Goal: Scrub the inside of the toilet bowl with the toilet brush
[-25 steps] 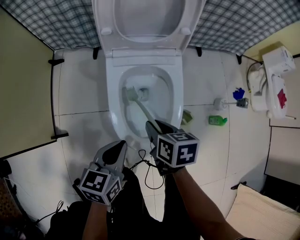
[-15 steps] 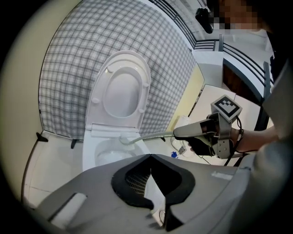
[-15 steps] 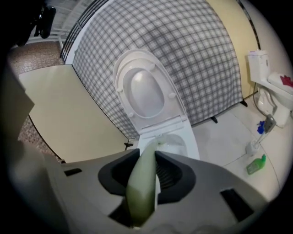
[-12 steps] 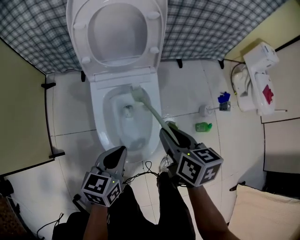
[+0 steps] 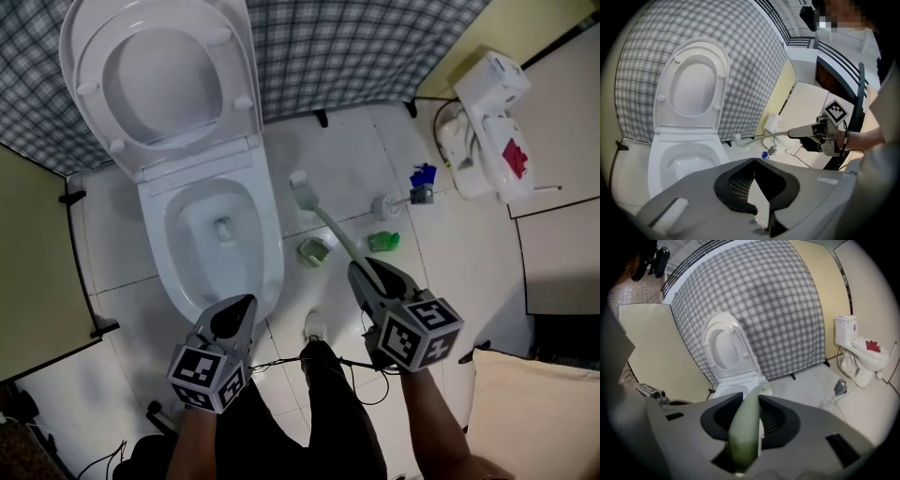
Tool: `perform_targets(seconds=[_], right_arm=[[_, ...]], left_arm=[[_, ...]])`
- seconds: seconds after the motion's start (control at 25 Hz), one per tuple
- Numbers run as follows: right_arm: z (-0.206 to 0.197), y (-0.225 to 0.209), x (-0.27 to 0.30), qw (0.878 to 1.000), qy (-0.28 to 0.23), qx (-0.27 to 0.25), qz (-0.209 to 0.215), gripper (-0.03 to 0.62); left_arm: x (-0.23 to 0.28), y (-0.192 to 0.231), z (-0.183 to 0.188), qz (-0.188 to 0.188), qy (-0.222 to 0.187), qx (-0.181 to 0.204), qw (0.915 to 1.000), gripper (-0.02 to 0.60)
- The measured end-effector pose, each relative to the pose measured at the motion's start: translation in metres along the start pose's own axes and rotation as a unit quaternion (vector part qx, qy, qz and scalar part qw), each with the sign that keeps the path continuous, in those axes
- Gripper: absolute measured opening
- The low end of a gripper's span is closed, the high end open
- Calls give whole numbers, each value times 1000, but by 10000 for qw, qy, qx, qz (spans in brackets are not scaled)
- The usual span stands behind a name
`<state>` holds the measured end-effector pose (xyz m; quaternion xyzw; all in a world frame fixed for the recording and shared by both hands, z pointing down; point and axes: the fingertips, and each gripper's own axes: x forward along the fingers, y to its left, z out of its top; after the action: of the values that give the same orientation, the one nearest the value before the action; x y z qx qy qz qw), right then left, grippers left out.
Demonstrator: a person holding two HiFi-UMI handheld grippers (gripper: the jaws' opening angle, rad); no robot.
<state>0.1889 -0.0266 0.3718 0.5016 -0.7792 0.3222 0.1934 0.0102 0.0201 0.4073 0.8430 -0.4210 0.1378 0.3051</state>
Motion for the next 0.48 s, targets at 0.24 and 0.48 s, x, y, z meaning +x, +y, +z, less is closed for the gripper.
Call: perform_targets(seconds=[0.24, 0.48], right_arm=[[-70, -62, 12, 9974, 673, -138, -208, 127], [-135, -103, 38, 9898, 1387, -217, -246, 127]], left_arm=[[32, -25, -19, -171, 287, 166, 9993, 0], [61, -36, -47, -231, 534, 171, 9982, 0]])
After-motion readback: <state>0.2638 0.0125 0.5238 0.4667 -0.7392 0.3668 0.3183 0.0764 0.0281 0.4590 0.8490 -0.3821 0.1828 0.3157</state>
